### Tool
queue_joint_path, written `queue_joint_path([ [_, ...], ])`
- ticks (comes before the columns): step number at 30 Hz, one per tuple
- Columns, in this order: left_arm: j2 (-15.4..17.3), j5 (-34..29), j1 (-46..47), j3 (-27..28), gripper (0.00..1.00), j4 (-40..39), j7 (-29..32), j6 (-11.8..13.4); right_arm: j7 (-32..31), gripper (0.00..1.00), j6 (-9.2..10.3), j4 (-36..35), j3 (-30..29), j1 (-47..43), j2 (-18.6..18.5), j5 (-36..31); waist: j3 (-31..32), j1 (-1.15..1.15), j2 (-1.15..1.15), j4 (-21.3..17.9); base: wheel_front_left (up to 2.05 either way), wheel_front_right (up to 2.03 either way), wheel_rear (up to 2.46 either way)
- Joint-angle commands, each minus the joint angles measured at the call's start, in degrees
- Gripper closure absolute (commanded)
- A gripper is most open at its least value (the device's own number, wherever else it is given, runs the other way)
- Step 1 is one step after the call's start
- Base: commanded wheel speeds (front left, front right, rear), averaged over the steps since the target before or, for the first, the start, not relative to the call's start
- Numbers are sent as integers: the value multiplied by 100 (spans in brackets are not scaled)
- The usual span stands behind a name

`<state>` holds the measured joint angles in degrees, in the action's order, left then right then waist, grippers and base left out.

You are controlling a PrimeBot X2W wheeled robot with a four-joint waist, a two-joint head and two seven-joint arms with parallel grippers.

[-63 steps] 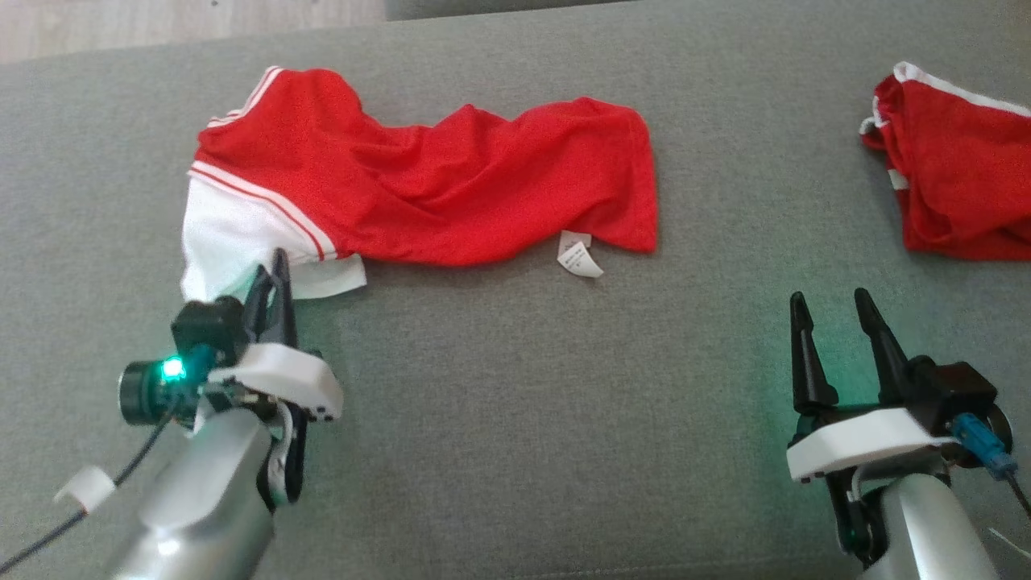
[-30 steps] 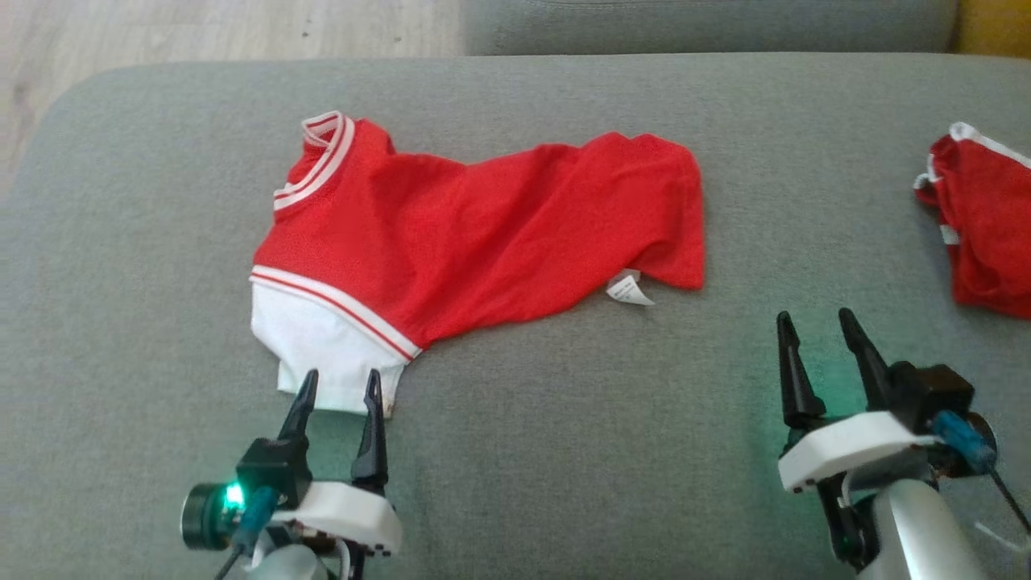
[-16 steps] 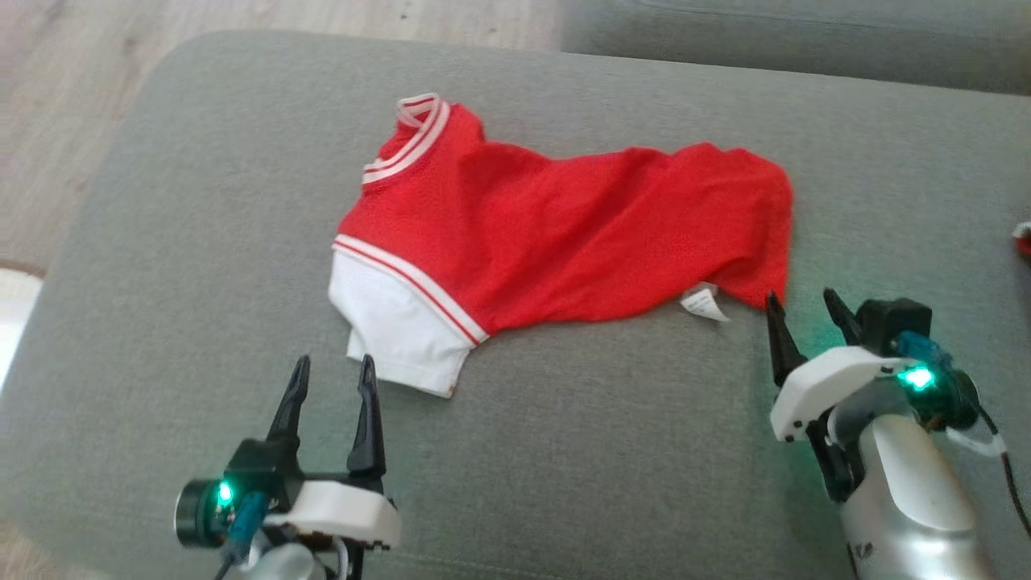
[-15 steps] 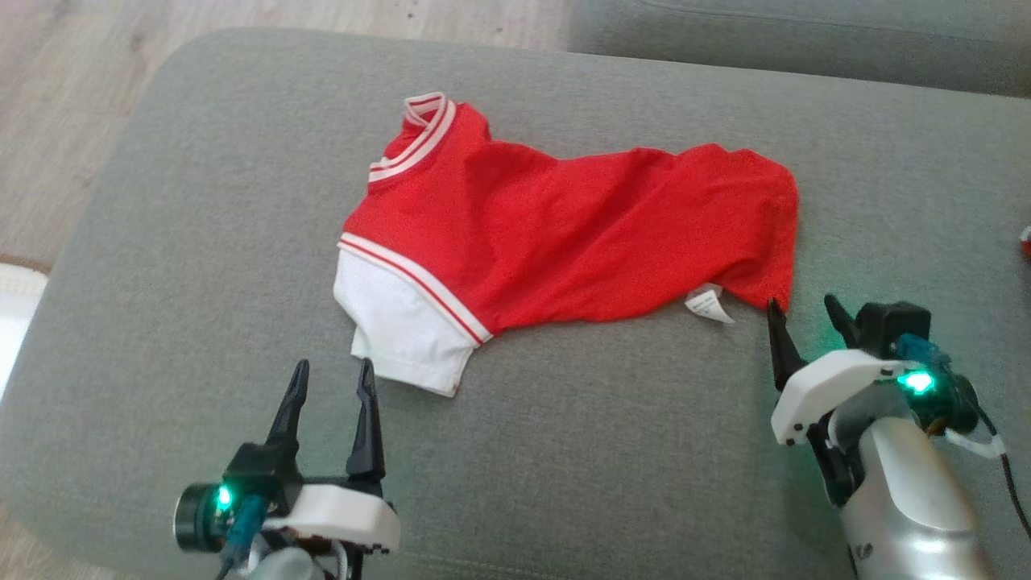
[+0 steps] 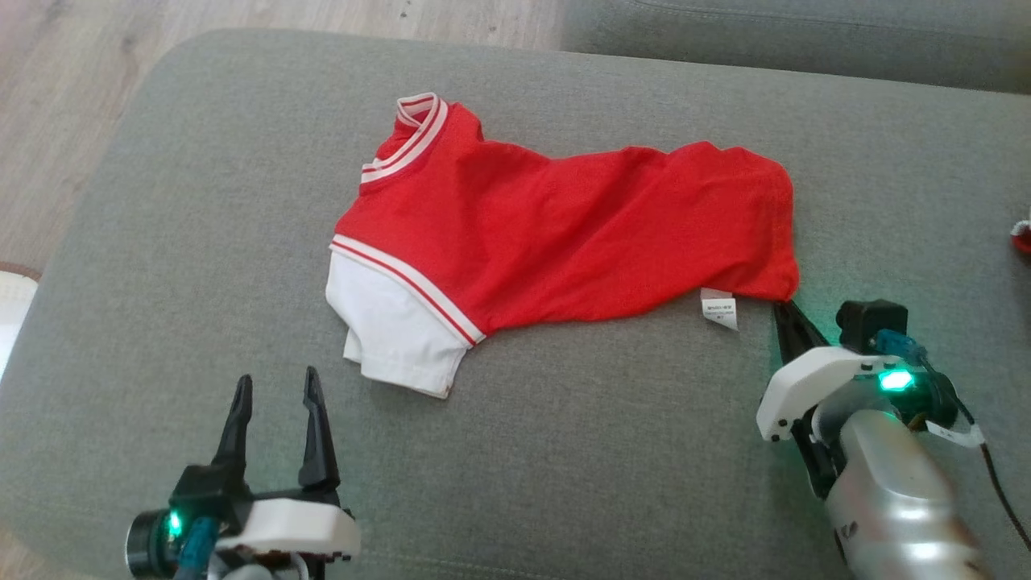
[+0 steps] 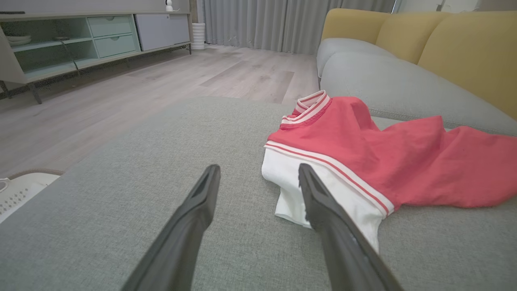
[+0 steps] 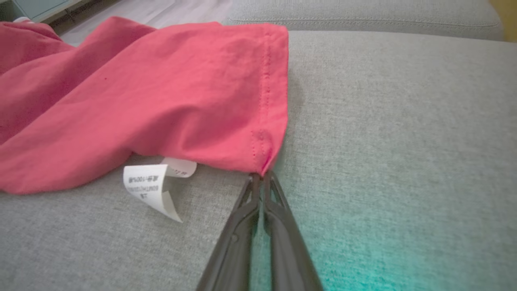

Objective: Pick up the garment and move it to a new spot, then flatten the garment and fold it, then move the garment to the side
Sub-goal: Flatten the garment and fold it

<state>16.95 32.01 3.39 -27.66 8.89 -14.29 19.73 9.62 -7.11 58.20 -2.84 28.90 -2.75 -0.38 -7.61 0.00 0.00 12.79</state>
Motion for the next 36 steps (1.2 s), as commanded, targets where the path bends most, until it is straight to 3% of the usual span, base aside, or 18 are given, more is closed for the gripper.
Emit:
queue_joint_path([
  [1,126,-70,106,259,0,-182,-70,27,129,100,-37,-95,155,269,-12,65,-2,0,0,-44,0,0,0],
  [9,64,-109,16,348,0,-189,-71,-41,435,100,-37,-74,89,108,-12,264,44,0,0,-255,0,0,0],
  [19,31,-6,-79,445,0,68,-71,-215,445,100,-37,-703,-722,-353,-12,-240,-22,0,0,-554,0,0,0],
  [20,15,-3,-62,437,0,112,-71,-232,445,75,-37,-754,-763,-377,-12,-236,-24,0,0,-569,0,0,0],
  [21,-5,-3,-43,431,0,150,-71,-244,446,43,-37,-803,-786,-399,-12,-239,-22,0,0,-583,0,0,0],
  [22,-27,-5,-25,425,0,181,-71,-254,447,0,-37,-842,-801,-423,-12,-233,-15,0,0,-596,0,0,0],
  [36,-304,-196,217,380,0,171,-71,-576,513,0,-37,-1879,-611,-1204,-12,122,401,0,0,-681,0,0,0],
])
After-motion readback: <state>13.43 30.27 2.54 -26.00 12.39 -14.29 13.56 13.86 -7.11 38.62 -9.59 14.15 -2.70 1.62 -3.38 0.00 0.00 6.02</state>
